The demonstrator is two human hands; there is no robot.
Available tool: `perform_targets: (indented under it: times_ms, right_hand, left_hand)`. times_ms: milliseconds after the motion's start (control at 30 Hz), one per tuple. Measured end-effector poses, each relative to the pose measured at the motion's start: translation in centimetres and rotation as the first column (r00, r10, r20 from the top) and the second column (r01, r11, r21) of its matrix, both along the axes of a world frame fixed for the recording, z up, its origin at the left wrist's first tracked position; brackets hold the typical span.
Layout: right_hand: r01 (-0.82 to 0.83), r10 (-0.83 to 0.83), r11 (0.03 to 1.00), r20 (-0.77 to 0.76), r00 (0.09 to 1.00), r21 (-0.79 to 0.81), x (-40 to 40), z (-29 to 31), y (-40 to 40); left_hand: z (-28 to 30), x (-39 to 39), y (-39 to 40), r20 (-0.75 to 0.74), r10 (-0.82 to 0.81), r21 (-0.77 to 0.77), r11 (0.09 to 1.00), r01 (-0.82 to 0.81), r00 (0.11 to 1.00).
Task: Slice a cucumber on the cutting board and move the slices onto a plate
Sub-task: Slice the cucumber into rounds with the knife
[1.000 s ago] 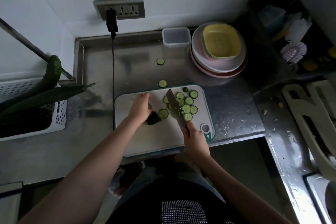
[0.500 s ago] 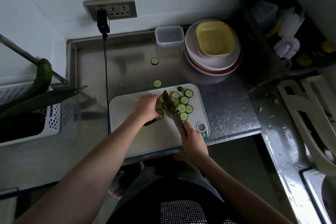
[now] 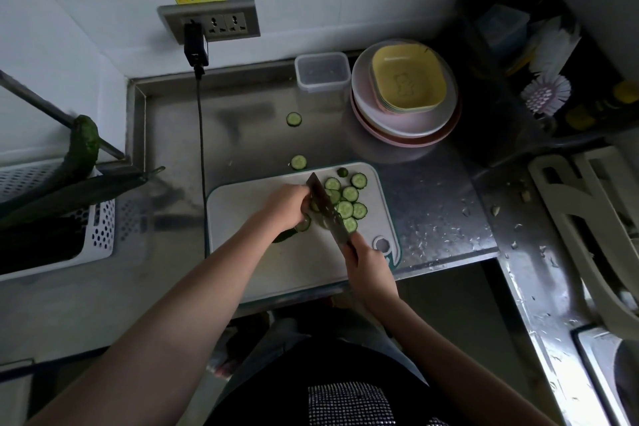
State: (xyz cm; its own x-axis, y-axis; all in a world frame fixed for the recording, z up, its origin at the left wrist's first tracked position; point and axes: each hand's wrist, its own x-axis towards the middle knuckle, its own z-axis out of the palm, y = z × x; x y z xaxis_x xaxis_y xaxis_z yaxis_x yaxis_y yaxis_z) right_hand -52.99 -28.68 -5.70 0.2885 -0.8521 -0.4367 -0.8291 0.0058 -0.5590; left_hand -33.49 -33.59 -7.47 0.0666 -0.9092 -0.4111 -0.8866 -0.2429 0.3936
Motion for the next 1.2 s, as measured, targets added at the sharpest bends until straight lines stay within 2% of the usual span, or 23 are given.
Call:
perform_targets:
  times_ms: [100,300,533,600,667,733,767,900,1000,1033,1100,1167,1200]
  right_hand:
    - [0.009,-0.009,1.000,0.004,1.000,0.005,-0.1,0.1,-0.2]
    - [0.007,-0.007,1.000,0.008,1.000,0.012,-0.4,0.0,-0.5]
    - [-0.002,0.002,1.000,0.007,1.000,0.020,-0.5,0.1,-0.6]
    - [-0.002,0.001,1.000,0.011,1.000,0.024,-0.6,0.2,-0.6]
    - [0.005,-0.005,1.000,0.022,1.000,0.018,-0.7,0.3,-0.6]
    - [0.008,-0.008,1.000,0.027,1.000,0.010,-0.7,0.3,-0.7]
    - [0.011,-0.011,1.000,0.028,1.000,0.010,-0.7,0.4,-0.7]
    - [0.018,-0.019,1.000,0.026,0.999,0.008,-0.7,0.5,-0.8]
    - [0.011,-0.011,1.000,0.031,0.999,0.002,-0.4,0.6,-0.7]
    - [0.007,-0.007,1.000,0.034,0.999,-0.003,-0.3,0.6,-0.7]
    - [-0.002,0.003,1.000,0.042,0.999,-0.011,0.0,0.7,-0.7]
    - [-0.004,0.004,1.000,0.051,0.999,-0.006,0.3,0.8,-0.7]
    - [-0.005,0.006,1.000,0.056,0.998,-0.004,0.4,0.8,-0.7]
  left_hand:
    - [0.2,-0.3,-0.3,-0.053,-0.008,-0.009,1.000,0.008,0.999]
    - [0.6,-0.6,0.1,0.106,-0.179,0.163,0.973,0.161,0.978]
    - [1.0,-0.6,0.2,0.068,-0.163,0.211,0.967,0.145,0.984]
    - [0.8,-0.5,0.4,0.016,-0.109,0.172,0.979,0.105,0.994]
    - [0.3,-0.5,0.3,-0.104,0.046,0.071,0.997,-0.039,0.993]
    - [0.4,-0.5,-0.1,-0.284,0.257,0.006,0.964,-0.266,0.924]
    - [0.5,-0.5,-0.3,-0.353,0.315,0.018,0.944,-0.330,0.881]
    - [0.9,0.4,0.0,-0.491,0.346,0.107,0.935,-0.339,0.800]
    - [0.9,1.7,0.9,-0.578,0.432,0.080,0.874,-0.479,0.693]
    - [0.8,2.1,1.3,-0.556,0.461,0.023,0.840,-0.542,0.692]
    - [0.2,3.2,1.7,-0.410,0.487,-0.108,0.814,-0.571,0.771]
    - [-0.6,3.8,2.2,-0.217,0.466,-0.094,0.865,-0.493,0.858]
    - [-1.0,3.9,2.4,-0.170,0.472,-0.038,0.874,-0.484,0.865]
